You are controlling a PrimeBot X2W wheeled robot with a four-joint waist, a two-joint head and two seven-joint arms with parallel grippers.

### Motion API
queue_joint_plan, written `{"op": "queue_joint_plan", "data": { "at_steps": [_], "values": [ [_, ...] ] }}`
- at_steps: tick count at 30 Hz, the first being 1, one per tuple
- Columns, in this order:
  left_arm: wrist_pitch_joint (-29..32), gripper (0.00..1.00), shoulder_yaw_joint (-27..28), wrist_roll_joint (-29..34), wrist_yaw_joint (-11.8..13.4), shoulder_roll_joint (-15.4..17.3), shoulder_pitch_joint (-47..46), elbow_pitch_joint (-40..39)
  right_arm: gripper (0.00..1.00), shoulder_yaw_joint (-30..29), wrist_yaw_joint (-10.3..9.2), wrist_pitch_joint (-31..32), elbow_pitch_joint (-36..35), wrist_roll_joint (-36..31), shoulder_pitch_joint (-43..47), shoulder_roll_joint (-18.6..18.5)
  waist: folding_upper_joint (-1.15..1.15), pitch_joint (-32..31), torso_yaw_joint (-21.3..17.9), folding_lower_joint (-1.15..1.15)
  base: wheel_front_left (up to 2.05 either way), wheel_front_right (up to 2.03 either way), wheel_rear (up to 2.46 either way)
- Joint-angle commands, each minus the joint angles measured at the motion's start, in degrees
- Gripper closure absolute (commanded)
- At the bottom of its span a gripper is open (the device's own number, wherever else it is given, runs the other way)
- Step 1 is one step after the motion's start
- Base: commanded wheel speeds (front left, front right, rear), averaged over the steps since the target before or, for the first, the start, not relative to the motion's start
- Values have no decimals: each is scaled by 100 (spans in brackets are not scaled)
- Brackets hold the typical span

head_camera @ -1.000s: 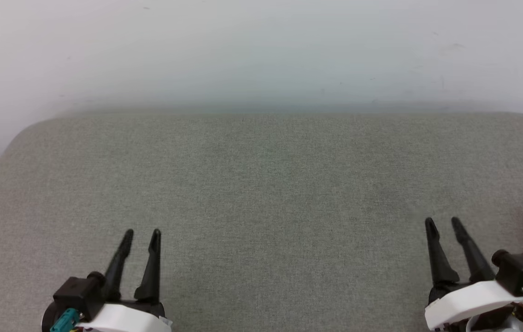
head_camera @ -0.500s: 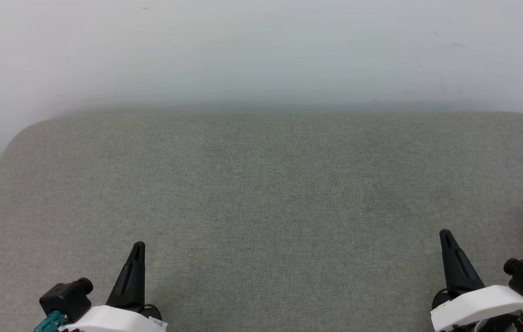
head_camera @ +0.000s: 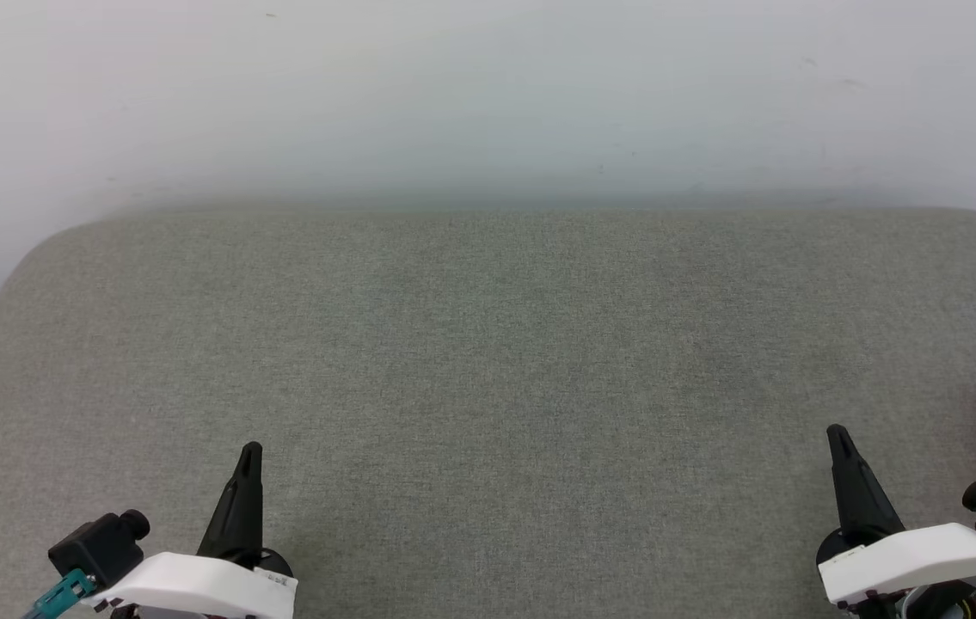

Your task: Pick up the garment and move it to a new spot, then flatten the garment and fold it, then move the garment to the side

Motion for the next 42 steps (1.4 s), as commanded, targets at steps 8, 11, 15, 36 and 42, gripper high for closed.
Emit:
{"op": "queue_joint_plan", "data": {
  "at_steps": [8,11,15,36,42],
  "values": [
    [178,100,95,-702,-4,-11,-216,3,100,-58,-1,130,-21,733,-225,6,0,1,-7,0,0,0,0],
    [236,100,117,-922,-4,-18,-239,26,100,-71,-1,178,-6,957,-245,7,0,2,-10,0,0,0,0],
    [309,100,146,-1201,-5,-28,-272,56,100,-87,-2,236,12,1247,-263,8,0,3,-13,0,0,0,0],
    [669,100,291,-2490,-8,-82,-432,199,100,-163,-2,517,102,2600,-359,11,0,7,-32,0,0,0,0],
    [764,100,333,-2809,-8,-99,-467,238,100,-183,-2,578,125,2938,-393,12,0,8,-37,0,0,0,0]
  ]
}}
